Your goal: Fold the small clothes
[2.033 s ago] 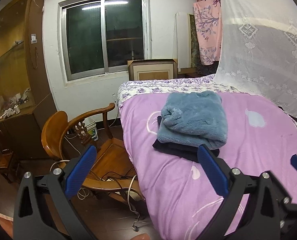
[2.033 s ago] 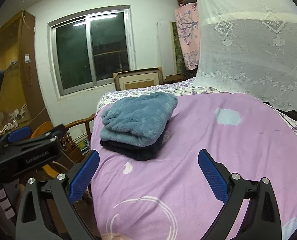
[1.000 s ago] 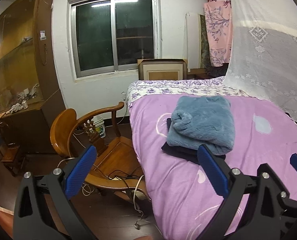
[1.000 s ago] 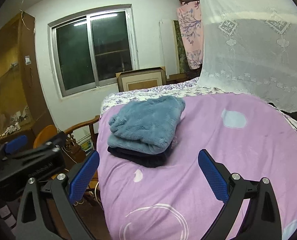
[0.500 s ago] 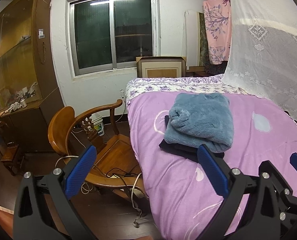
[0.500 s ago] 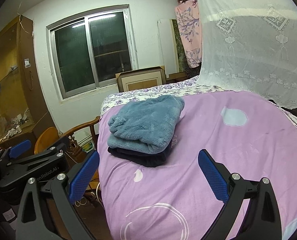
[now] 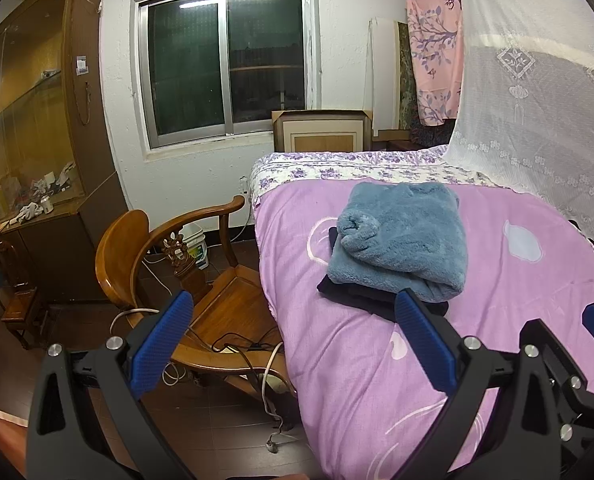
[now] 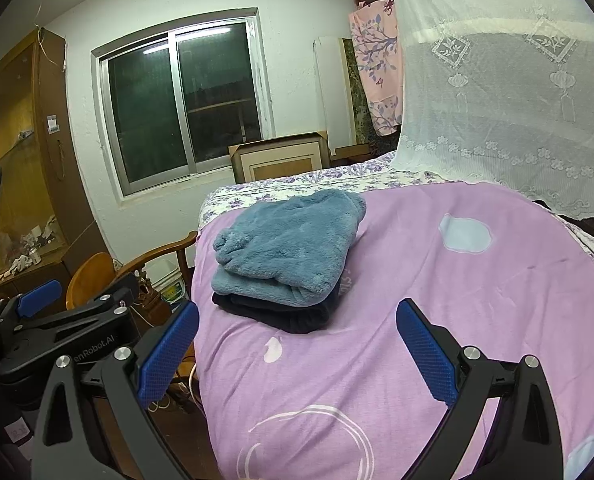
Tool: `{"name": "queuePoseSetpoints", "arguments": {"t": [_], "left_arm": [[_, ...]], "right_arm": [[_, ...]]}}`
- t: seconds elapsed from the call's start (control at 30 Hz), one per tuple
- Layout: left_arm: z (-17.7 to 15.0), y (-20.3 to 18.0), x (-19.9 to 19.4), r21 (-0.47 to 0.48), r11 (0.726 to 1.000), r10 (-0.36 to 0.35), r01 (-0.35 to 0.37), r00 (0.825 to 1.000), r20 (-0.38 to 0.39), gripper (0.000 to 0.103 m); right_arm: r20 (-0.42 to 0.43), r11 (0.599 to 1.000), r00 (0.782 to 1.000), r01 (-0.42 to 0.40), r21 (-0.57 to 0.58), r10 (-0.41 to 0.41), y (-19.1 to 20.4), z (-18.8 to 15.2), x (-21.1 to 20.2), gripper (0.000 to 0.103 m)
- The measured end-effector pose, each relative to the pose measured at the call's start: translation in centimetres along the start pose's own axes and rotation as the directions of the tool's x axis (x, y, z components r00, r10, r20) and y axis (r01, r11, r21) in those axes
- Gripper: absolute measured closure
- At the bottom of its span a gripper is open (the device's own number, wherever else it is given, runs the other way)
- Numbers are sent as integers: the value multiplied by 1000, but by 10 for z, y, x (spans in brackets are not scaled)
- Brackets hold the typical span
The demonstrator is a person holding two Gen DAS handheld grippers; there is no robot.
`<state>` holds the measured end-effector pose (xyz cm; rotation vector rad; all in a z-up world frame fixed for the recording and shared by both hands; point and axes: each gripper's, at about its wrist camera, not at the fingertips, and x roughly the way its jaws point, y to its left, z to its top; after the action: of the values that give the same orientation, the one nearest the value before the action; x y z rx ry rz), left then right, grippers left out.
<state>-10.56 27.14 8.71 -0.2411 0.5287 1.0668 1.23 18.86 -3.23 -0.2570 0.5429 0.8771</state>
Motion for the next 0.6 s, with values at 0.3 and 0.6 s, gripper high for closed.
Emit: {"name": "queuePoseSetpoints", "arguments": {"t": [0.3, 0.6], "left_arm": [[-3, -3, 0, 6, 1000, -1, 1, 1000, -3, 4], [-3, -3, 0, 6, 1000, 0, 0, 1000, -3, 4]], "right_arm": [[2, 1000, 1000, 2, 6, -2, -2, 0, -1, 3], [2, 1000, 1000, 1, 5, -1, -2, 0, -2, 3]]}}
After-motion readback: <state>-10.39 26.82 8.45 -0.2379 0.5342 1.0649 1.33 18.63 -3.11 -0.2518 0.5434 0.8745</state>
